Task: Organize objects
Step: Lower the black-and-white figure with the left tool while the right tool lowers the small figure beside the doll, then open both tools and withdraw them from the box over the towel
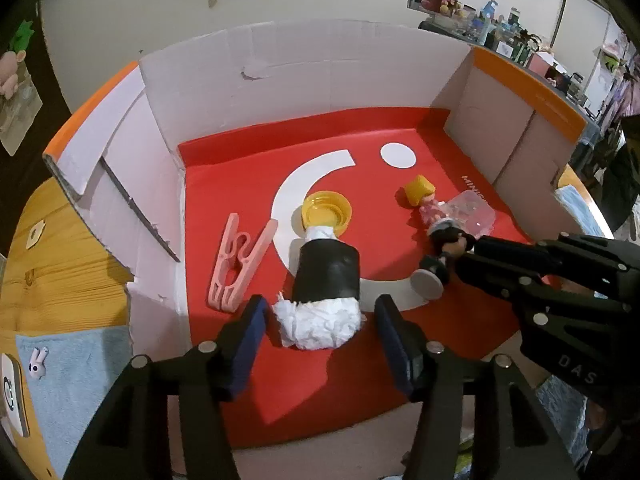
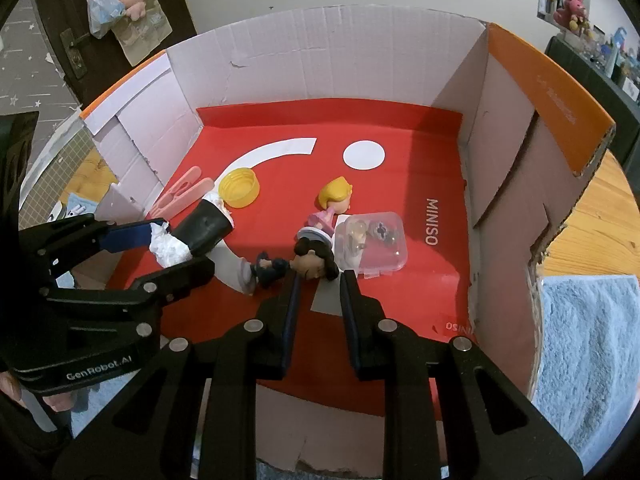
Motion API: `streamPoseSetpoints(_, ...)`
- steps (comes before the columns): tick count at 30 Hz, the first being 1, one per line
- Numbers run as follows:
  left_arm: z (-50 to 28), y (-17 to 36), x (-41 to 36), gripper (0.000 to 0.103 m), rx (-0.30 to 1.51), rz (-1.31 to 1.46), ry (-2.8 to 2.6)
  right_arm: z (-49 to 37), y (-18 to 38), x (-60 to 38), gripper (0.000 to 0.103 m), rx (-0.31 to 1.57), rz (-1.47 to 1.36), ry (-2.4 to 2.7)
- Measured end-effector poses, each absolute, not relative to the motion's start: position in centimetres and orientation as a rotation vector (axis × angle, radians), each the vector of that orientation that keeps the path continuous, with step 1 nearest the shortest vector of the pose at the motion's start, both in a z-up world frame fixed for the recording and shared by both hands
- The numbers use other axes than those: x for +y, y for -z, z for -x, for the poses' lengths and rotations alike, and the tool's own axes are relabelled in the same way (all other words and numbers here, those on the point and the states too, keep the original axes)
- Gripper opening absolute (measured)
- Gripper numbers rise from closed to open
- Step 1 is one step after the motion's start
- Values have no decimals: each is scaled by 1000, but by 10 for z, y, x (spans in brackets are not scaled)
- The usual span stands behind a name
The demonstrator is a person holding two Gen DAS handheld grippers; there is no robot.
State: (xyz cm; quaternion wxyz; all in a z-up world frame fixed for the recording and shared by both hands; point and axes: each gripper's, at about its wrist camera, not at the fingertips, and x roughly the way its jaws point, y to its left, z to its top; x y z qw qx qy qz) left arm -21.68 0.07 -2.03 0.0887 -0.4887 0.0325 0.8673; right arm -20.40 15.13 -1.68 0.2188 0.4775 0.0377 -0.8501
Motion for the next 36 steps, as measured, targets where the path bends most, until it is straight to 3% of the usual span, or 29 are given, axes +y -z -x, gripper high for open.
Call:
streamPoseSetpoints(8,212,17,2,62,99,1435,-2592,201,15,155,20,91,-1315,2352)
streamPoseSetpoints(14,204,12,5,75,125,1400,-2631,196,13,155,22,92,-1304,2359)
streamPoseSetpoints(23,192,6,-3,75,95,1385,-2659,185,7,158,24,92,-1280,2369)
streamPoseSetpoints(26,187,4,-4,75,87,1379,-2667,181,5,157,39,95,-1267,2366)
streamPoseSetpoints(27,185,3,-5,75,84,1375,-2671,179,3,156,50,96,-1258,2364)
streamPoseSetpoints(36,173,-2,-12,76,61,1358,-2696,168,-4,155,53,96,-1227,2380)
